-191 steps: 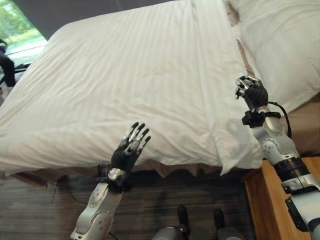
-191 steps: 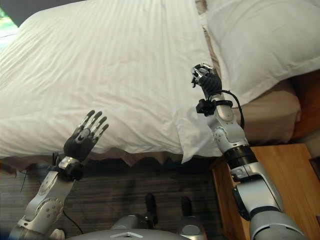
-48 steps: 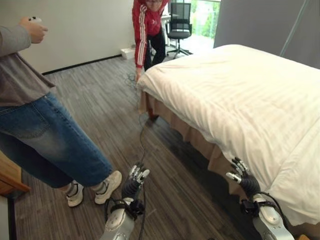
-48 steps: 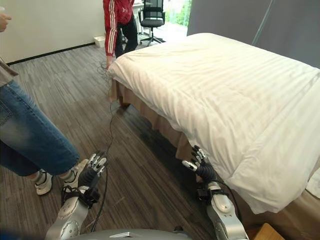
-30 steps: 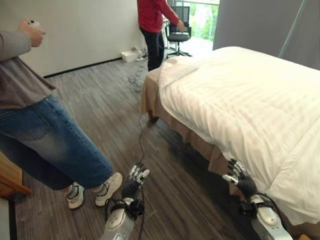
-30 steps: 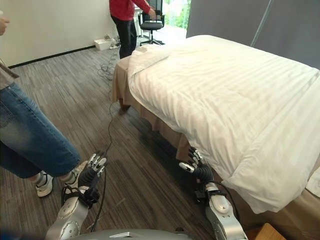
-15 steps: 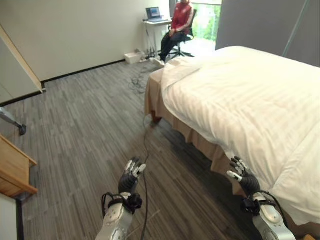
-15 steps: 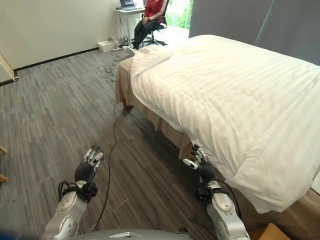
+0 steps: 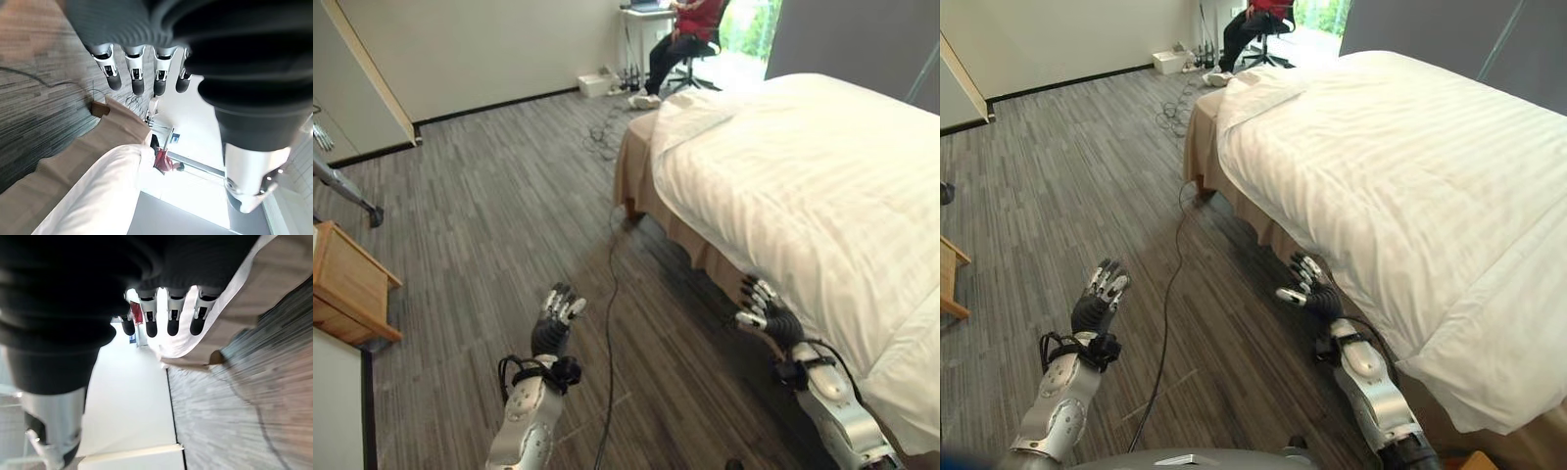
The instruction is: Making the bed.
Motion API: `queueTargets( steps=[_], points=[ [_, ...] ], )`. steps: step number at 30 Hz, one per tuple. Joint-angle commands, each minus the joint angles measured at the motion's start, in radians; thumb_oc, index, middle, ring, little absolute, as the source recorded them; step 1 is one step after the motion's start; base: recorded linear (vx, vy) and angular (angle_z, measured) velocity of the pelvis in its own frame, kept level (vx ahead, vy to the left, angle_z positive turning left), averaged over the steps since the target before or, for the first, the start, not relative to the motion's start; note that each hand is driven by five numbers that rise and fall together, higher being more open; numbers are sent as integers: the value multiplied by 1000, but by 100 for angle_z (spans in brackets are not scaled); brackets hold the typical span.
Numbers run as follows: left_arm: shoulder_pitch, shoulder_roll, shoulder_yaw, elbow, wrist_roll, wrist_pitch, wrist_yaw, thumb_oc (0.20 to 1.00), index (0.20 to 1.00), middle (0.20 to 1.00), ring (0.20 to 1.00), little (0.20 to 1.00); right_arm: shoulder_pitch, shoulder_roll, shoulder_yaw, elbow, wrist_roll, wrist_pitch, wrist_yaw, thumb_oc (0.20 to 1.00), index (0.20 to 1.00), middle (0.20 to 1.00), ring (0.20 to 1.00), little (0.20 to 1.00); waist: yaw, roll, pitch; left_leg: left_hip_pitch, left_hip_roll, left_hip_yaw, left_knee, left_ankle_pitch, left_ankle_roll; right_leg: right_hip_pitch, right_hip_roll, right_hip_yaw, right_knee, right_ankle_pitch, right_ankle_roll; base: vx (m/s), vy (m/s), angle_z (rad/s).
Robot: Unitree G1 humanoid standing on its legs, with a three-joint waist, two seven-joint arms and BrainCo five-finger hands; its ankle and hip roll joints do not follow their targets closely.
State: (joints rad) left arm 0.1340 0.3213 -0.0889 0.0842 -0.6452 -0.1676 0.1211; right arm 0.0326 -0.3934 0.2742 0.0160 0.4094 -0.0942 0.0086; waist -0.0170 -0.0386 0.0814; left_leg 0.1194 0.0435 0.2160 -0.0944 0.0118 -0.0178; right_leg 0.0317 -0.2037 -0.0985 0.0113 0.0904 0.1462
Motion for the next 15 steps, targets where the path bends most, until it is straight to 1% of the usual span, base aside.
queueTargets(
  steps=[1,2,3,4,5,6,7,8,9,10,11,12,13,14,15],
  points=[
    [-92,35,12,-26,67,-72,33,1000,1000,1000,1000,1000,-60,7,12,-35,-26,-46,8,1000,1000,1000,1000,1000,5,18,33,-32,-83,-120,72,-51,79,-109,27,52,340,21,15,46,181,7],
    [-105,38,5,-26,65,-71,36,1000,1000,1000,1000,1000,-56,7,19,-40,-32,-46,9,1000,1000,1000,1000,1000,-1,25,43,-25,-87,-132,78,-55,89,-132,21,64,416,57,10,59,186,19],
    [-116,41,-4,-21,67,-69,34,1000,1000,1000,1000,1000,-49,7,22,-42,-44,-43,12,1000,1000,1000,1000,1000,-9,29,52,-20,-91,-147,84,-59,96,-164,29,90,482,67,4,88,148,24],
    [-121,42,-10,-14,77,-66,31,1000,1000,1000,1000,1000,-35,4,18,-44,-61,-42,13,1000,1000,1000,1000,1000,-22,34,56,-10,-91,-170,82,-64,99,-197,58,117,518,56,-3,101,113,60],
    [-126,43,-14,-6,85,-66,26,1000,1000,1000,1000,1000,-23,0,13,-44,-72,-40,18,1000,1000,1000,1000,1000,-39,41,59,2,-90,-194,76,-64,100,-232,105,155,523,38,-9,162,89,76],
    [-128,39,-16,-3,86,-66,20,1000,1000,1000,1000,1000,-12,-4,10,-41,-68,-39,20,1000,1000,1000,1000,1000,-57,48,58,22,-94,-220,63,-69,95,-264,145,179,508,1,-15,281,99,89],
    [-141,41,-21,-10,86,-71,9,1000,1000,1000,1000,1000,9,-9,3,-37,-45,-39,29,1000,1000,1000,1000,1000,-79,55,60,45,-106,-263,60,-75,89,-312,193,208,431,-18,-22,368,73,106],
    [-152,41,-26,-4,84,-75,2,1000,1000,1000,1000,1000,27,-18,-7,-33,-35,-44,36,1000,1000,1000,1000,1000,-103,57,65,73,-116,-305,57,-96,87,-322,216,219,347,-24,-22,401,58,117],
    [-162,39,-37,6,78,-76,-3,1000,1000,1000,1000,1000,39,-24,-13,-29,-29,-44,41,1000,1000,1000,1000,1000,-116,46,64,95,-134,-336,59,-107,83,-341,233,246,267,-4,-12,352,25,114],
    [-170,37,-47,14,77,-75,-7,1000,1000,1000,1000,1000,49,-29,-18,-27,-25,-43,42,1000,1000,1000,1000,1000,-133,46,70,120,-136,-364,56,-117,78,-327,246,243,197,18,-4,360,19,86],
    [-179,38,-54,20,82,-72,-9,1000,1000,1000,1000,1000,59,-32,-27,-26,-21,-43,46,1000,1000,1000,1000,1000,-146,42,70,144,-142,-383,59,-125,76,-339,257,226,126,47,1,410,10,71],
    [-186,41,-57,28,89,-70,-8,1000,1000,1000,1000,1000,68,-35,-35,-23,-20,-42,48,1000,1000,1000,1000,1000,-155,39,65,181,-142,-397,54,-134,71,-362,257,164,51,77,6,534,5,148],
    [-181,45,-49,24,93,-64,-7,1000,1000,1000,1000,1000,78,-34,-46,-22,-26,-37,44,1000,1000,1000,1000,1000,-152,32,52,231,-146,-391,59,-147,59,-373,239,-5,-18,91,9,411,4,145],
    [-180,45,-49,23,93,-64,-6,1000,1000,1000,1000,1000,78,-34,-46,-22,-26,-37,44,1000,1000,1000,1000,1000,-157,35,53,232,-140,-395,59,-149,58,-369,241,-11,-22,91,8,369,-12,141],
    [-171,46,-43,19,92,-62,-13,1000,1000,1000,1000,1000,81,-35,-52,-18,-29,-36,43,1000,1000,1000,1000,1000,-157,32,45,250,-141,-396,74,-153,52,-369,223,-74,-22,99,5,272,-40,31]
  ],
)
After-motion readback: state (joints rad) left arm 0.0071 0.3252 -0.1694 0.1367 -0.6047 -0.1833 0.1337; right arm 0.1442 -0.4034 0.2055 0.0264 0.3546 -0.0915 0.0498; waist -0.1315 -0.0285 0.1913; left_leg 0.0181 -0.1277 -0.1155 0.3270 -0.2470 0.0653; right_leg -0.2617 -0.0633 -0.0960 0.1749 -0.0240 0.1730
